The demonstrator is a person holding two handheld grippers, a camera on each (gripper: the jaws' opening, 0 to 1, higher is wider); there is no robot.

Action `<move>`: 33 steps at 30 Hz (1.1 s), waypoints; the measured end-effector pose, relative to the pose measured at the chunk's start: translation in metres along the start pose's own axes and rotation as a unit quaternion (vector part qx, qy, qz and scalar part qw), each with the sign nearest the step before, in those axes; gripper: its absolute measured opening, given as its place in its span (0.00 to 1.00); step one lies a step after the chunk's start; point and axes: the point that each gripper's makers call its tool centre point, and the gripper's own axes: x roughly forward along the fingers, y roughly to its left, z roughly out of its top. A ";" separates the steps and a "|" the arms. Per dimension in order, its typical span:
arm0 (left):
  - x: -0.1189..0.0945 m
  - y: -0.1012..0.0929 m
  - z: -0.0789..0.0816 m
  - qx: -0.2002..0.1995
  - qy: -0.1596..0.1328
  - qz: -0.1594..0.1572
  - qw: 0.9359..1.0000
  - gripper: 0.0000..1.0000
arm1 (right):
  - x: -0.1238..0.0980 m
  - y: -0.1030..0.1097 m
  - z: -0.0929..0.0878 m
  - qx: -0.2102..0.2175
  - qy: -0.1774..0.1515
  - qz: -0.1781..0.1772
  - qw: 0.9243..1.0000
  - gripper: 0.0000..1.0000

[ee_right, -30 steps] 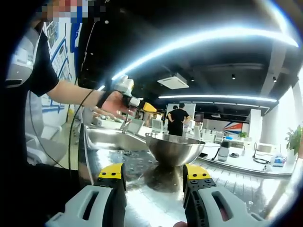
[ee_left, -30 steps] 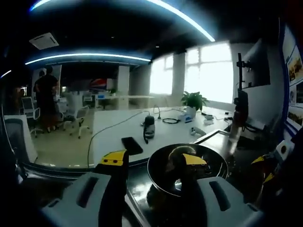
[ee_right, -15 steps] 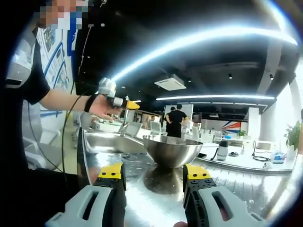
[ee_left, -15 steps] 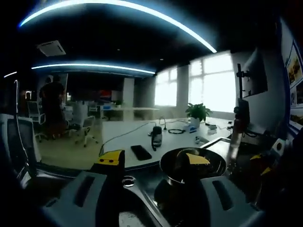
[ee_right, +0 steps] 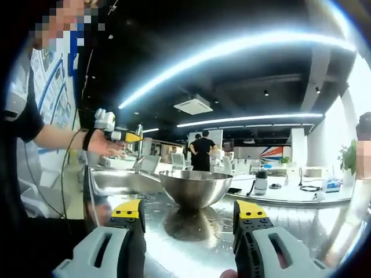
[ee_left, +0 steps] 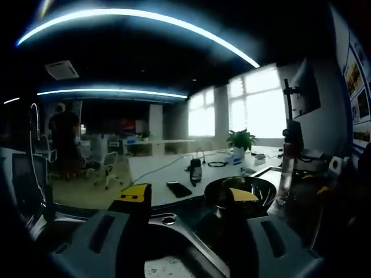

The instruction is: Pick up bowl with dirty water move over sink pour dirty water into sink return bowl to place

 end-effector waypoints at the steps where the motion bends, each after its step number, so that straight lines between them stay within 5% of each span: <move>1: -0.002 0.002 -0.001 -0.004 -0.005 0.000 1.000 0.51 | 0.000 -0.001 0.000 0.000 0.000 -0.002 1.000 0.55; 12: -0.027 0.001 -0.037 0.026 -0.007 -0.006 1.000 0.51 | 0.002 -0.004 -0.004 -0.005 0.012 -0.018 1.000 0.55; 17: -0.032 0.005 -0.062 0.048 0.018 -0.002 0.999 0.50 | 0.002 -0.006 -0.006 -0.006 0.017 -0.025 1.000 0.55; 22: -0.037 0.002 -0.081 0.037 0.012 -0.013 0.999 0.50 | 0.003 -0.007 -0.007 -0.008 0.022 -0.030 0.999 0.55; 33: -0.040 -0.001 -0.091 0.079 -0.009 -0.007 0.997 0.63 | 0.004 -0.009 -0.011 -0.015 0.034 -0.034 0.999 0.55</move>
